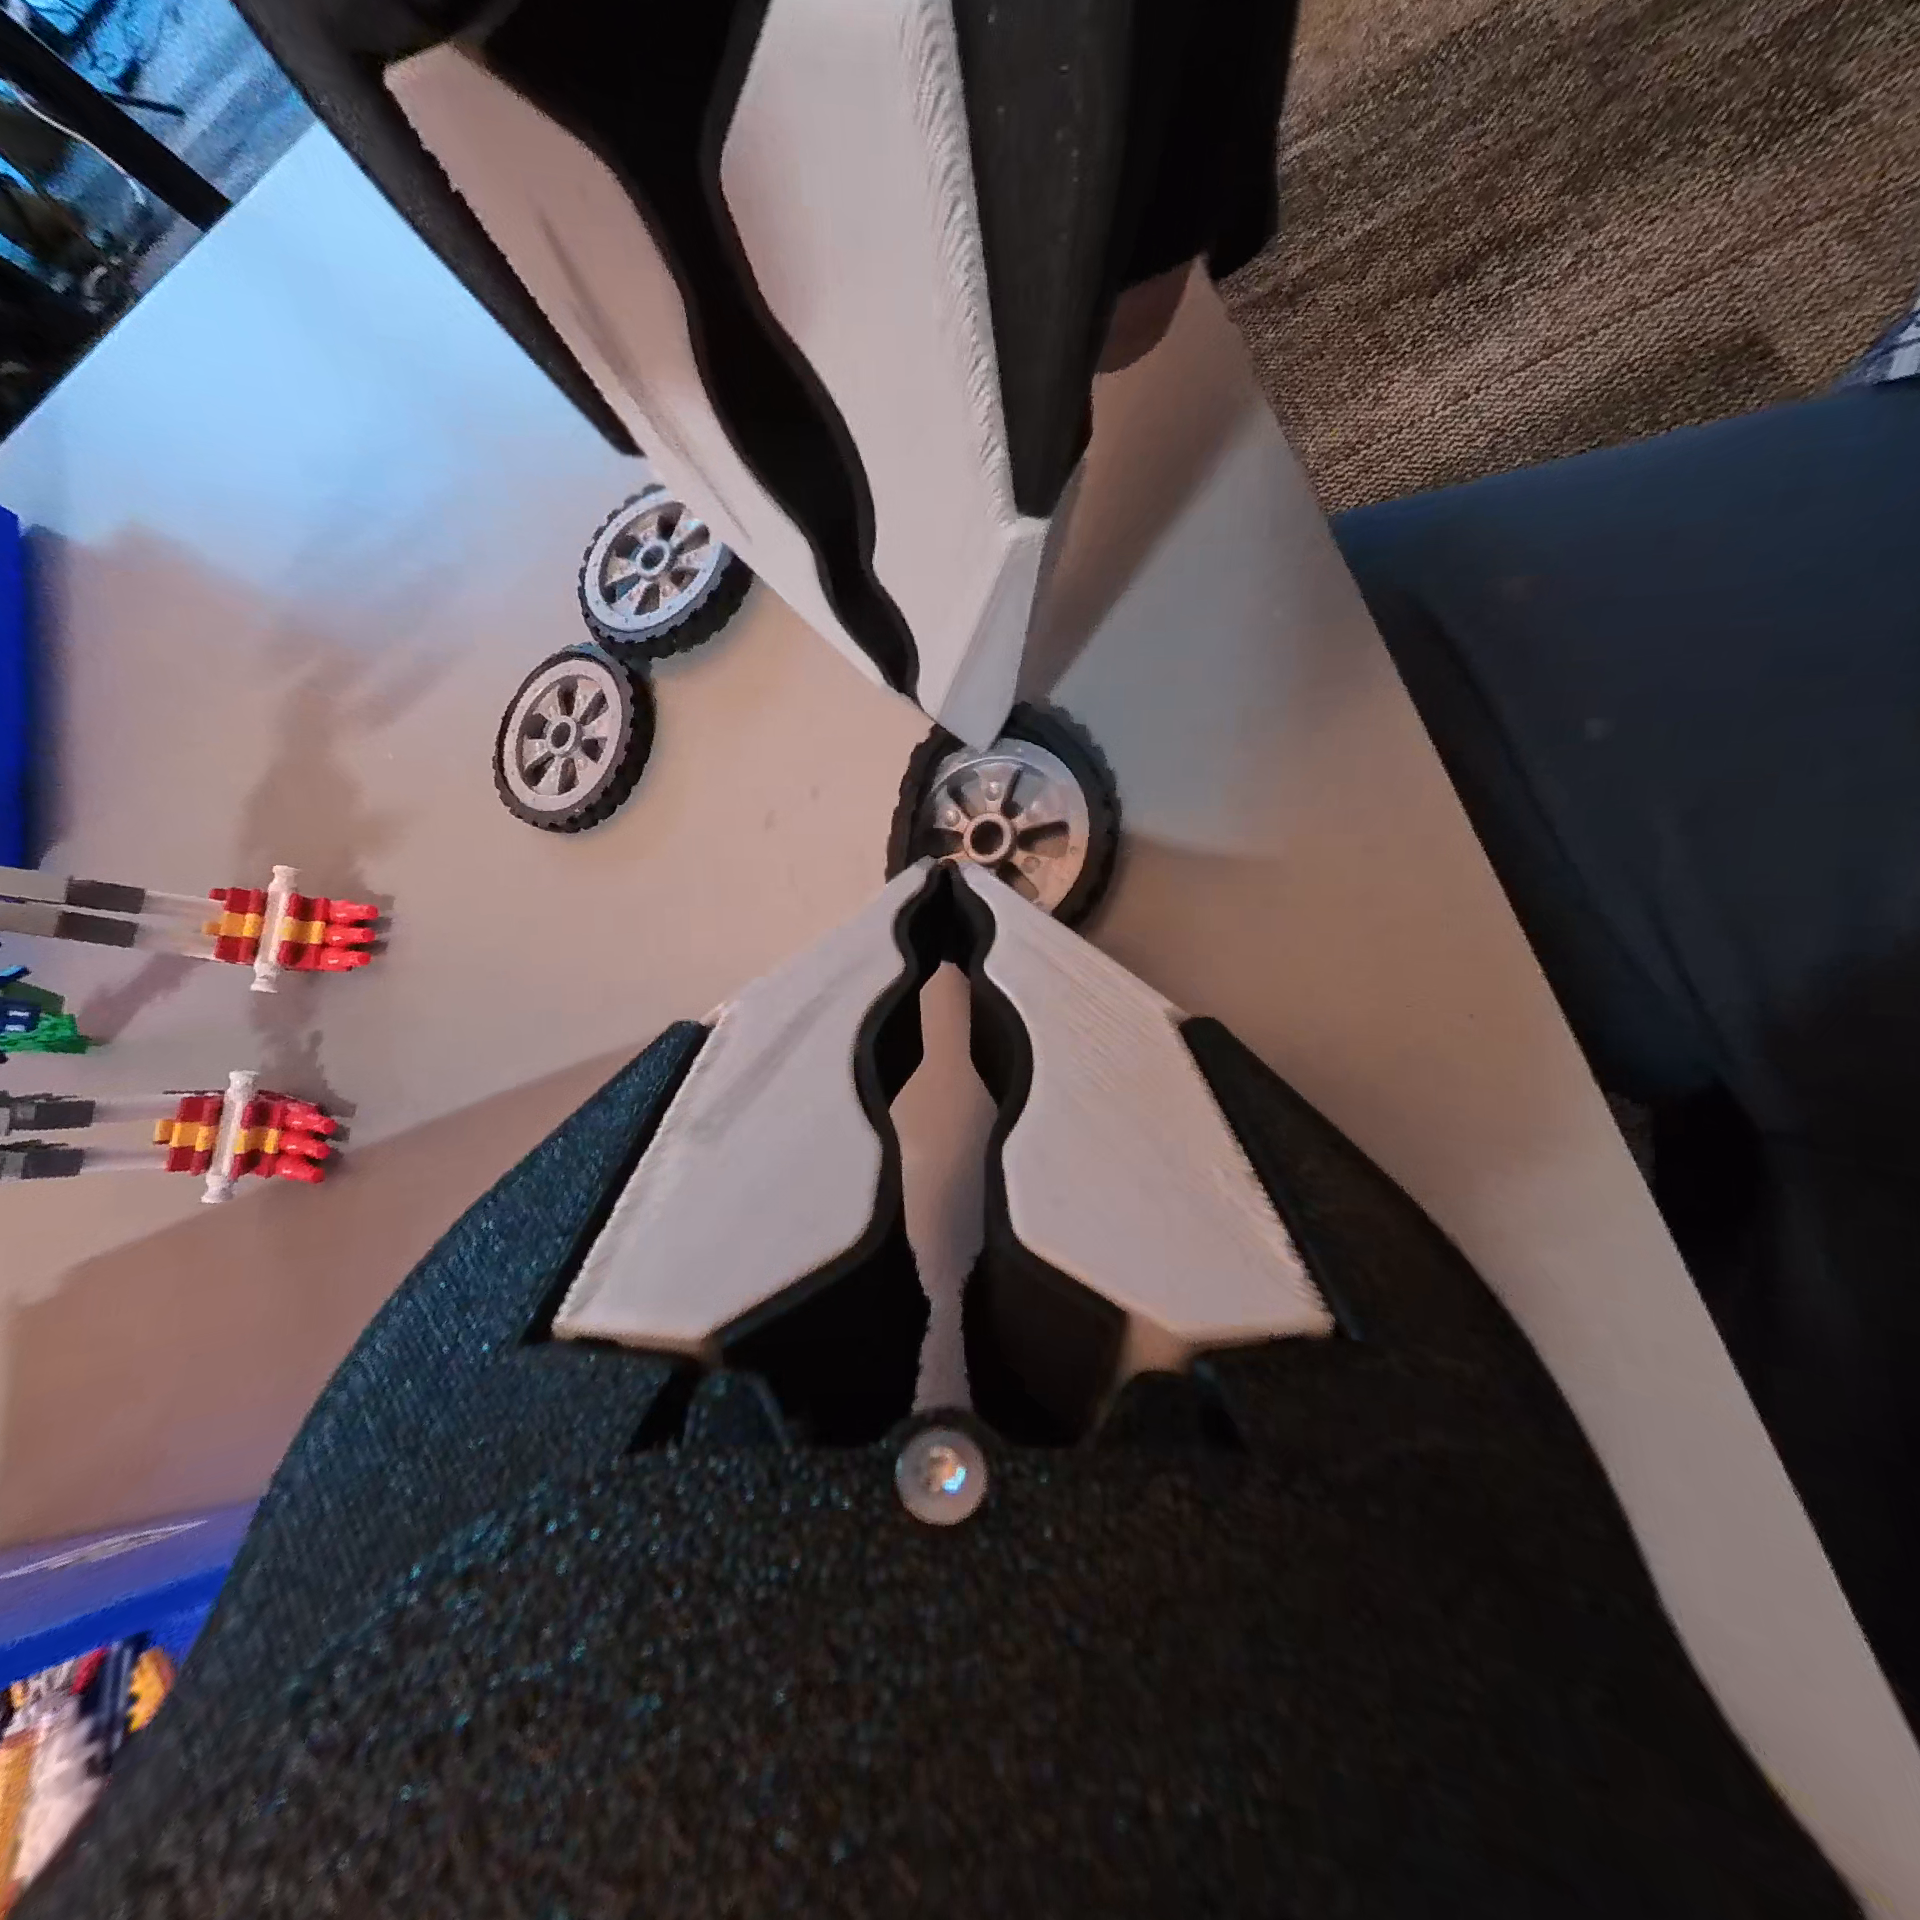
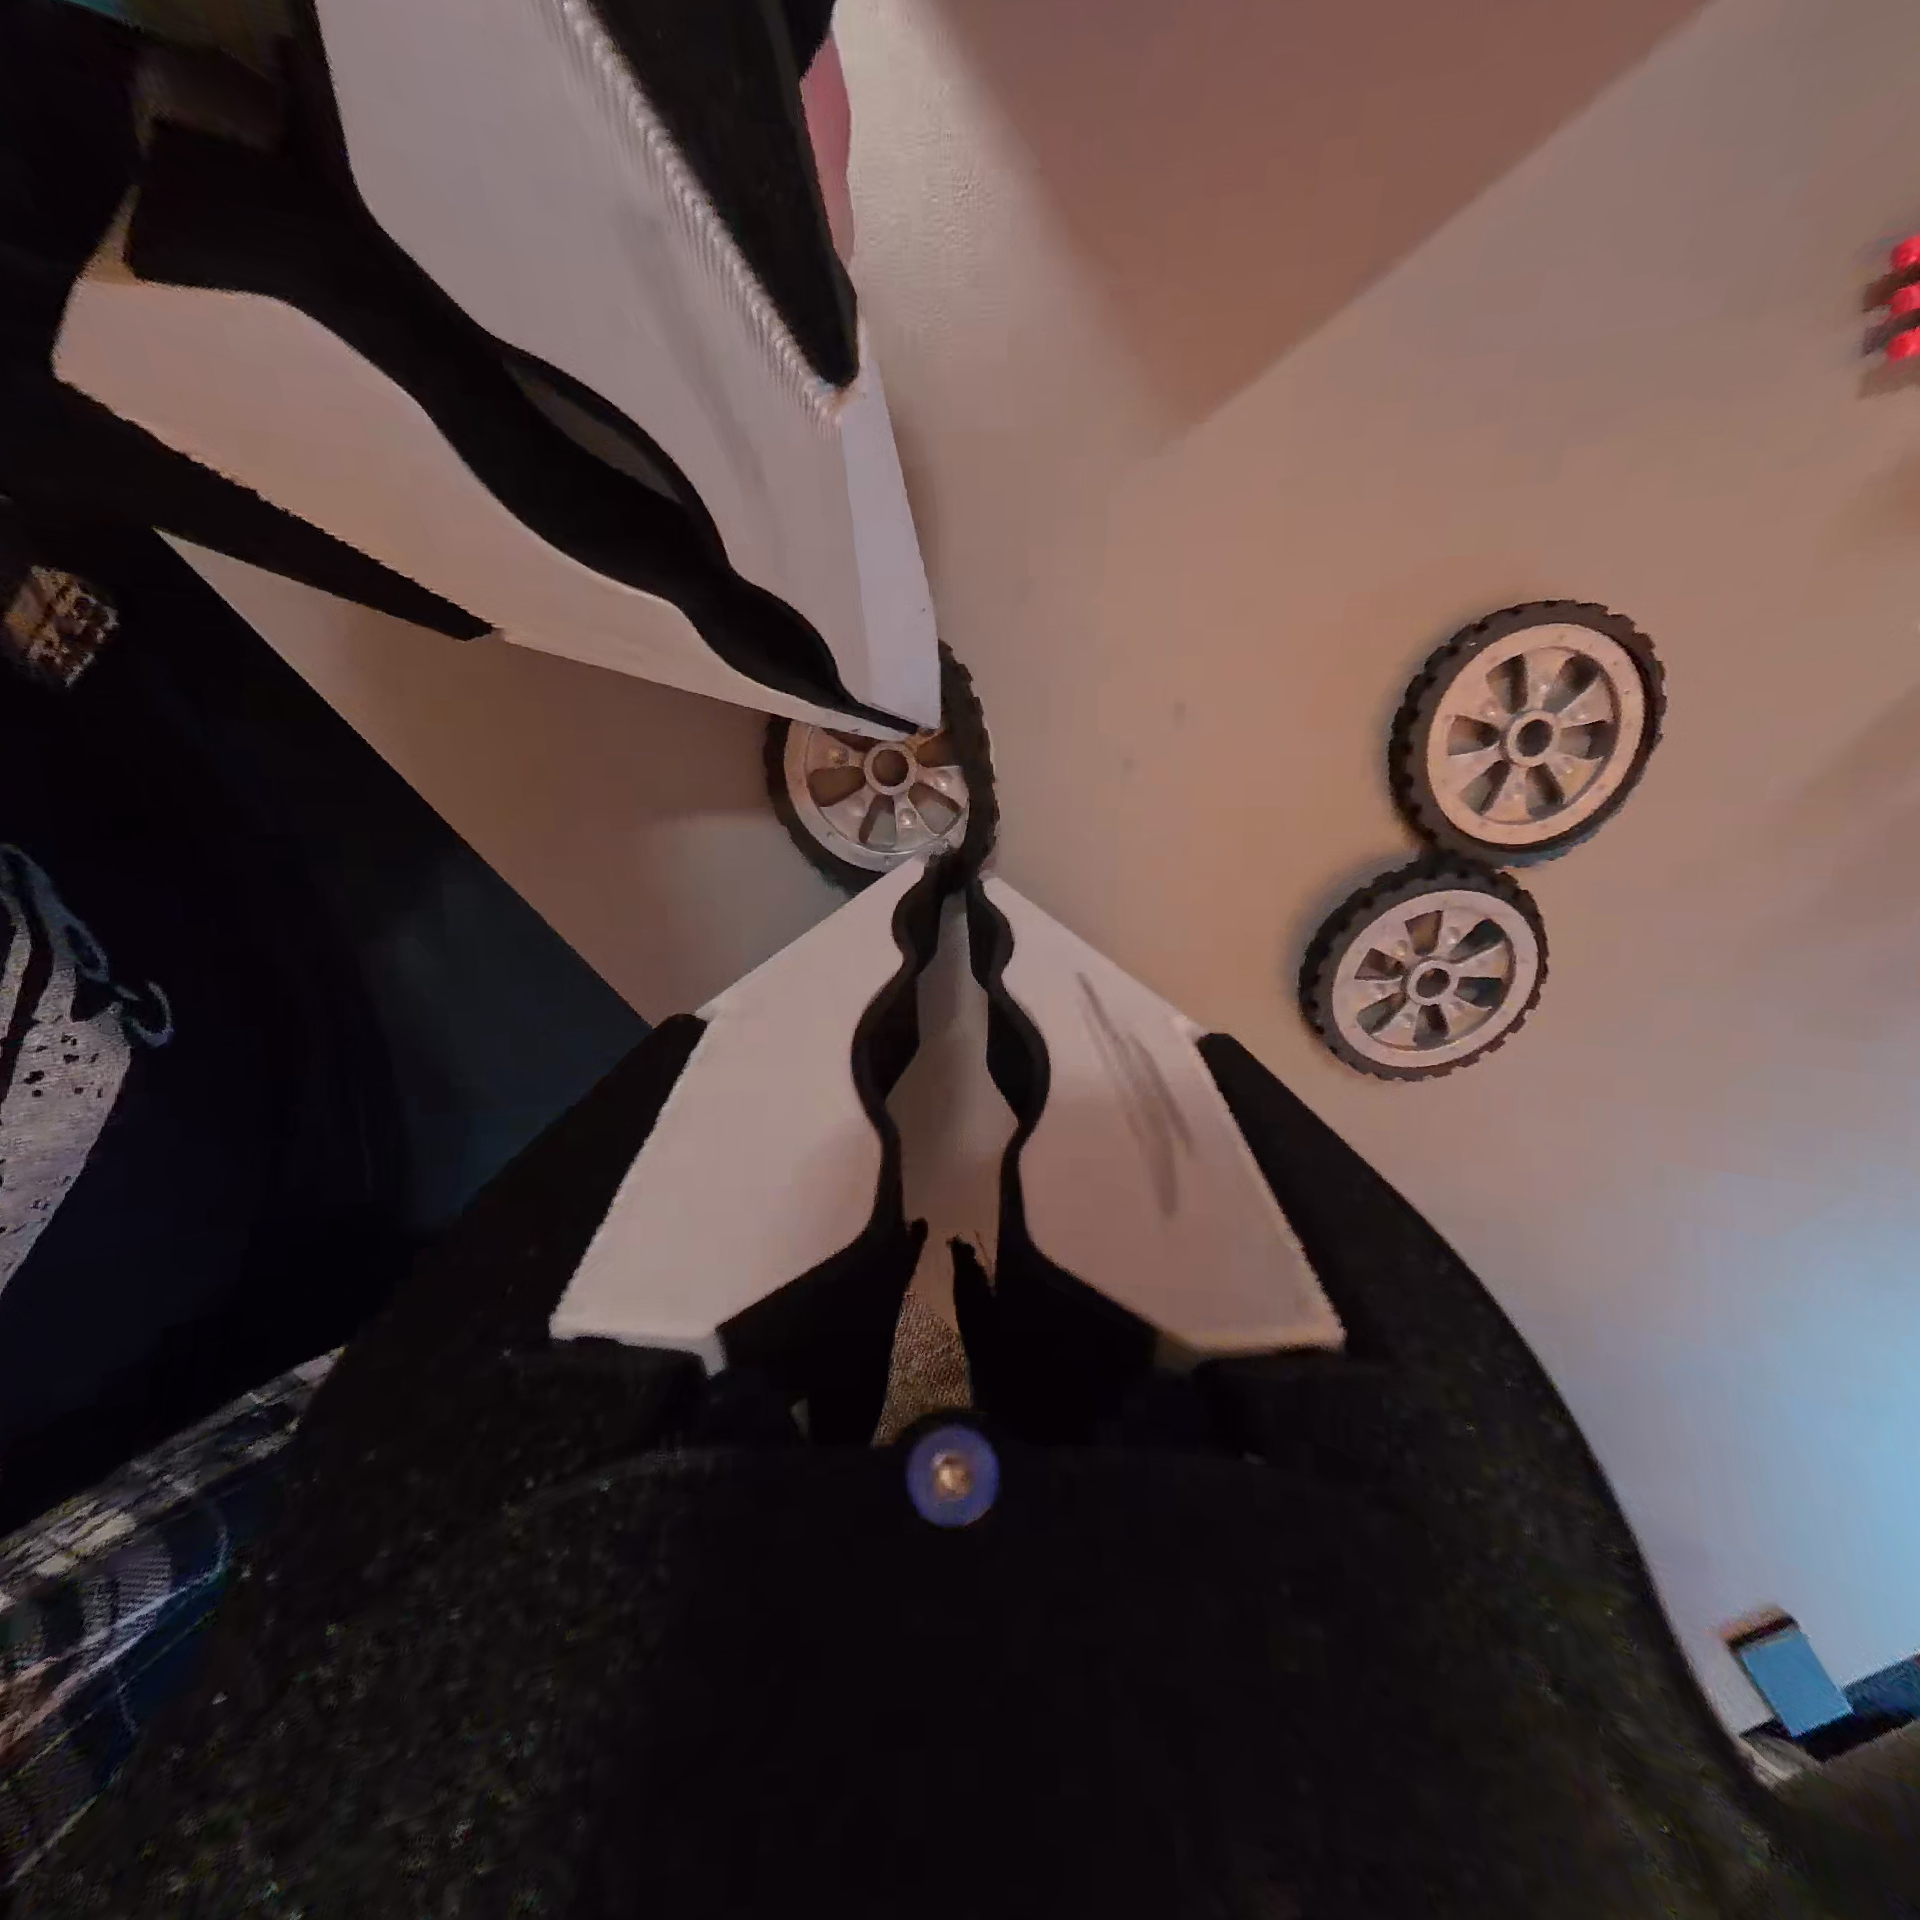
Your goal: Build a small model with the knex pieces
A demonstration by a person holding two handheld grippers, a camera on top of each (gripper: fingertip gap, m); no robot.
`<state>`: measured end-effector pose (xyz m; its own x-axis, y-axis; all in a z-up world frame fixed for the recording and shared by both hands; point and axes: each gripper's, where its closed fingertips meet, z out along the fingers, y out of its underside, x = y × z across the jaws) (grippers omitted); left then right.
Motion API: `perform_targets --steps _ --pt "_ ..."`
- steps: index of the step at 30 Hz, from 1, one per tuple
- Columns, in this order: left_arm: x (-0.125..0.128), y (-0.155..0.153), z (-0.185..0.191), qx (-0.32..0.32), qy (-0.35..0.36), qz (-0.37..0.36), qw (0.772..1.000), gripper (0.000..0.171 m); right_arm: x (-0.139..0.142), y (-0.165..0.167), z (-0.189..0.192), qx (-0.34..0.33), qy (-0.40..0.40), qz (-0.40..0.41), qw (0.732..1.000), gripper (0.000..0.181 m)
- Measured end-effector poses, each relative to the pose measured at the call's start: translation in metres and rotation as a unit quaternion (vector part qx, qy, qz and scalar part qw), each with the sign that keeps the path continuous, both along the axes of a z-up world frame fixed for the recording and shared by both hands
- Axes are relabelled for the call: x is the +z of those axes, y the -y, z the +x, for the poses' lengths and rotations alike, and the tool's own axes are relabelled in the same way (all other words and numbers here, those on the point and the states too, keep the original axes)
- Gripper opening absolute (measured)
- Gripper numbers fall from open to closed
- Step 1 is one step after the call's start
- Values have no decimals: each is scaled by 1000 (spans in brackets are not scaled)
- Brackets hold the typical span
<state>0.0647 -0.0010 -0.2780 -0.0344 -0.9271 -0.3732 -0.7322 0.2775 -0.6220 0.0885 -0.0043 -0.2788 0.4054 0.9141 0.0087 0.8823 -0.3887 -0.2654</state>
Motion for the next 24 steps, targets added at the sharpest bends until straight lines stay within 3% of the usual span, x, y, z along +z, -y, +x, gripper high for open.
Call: perform_targets --steps 11,15,24 --pt "4 20 12 -27 13 15 999 0 0 -2 3 -15 -25 15 999 3" --pt "1 12 8 -14 6 18 1000 0 0 0 5 -18 -28 13 999 3" --pt "1 14 9 -35 8 28 999 0 5 10 6 24 -26 23 999 6"
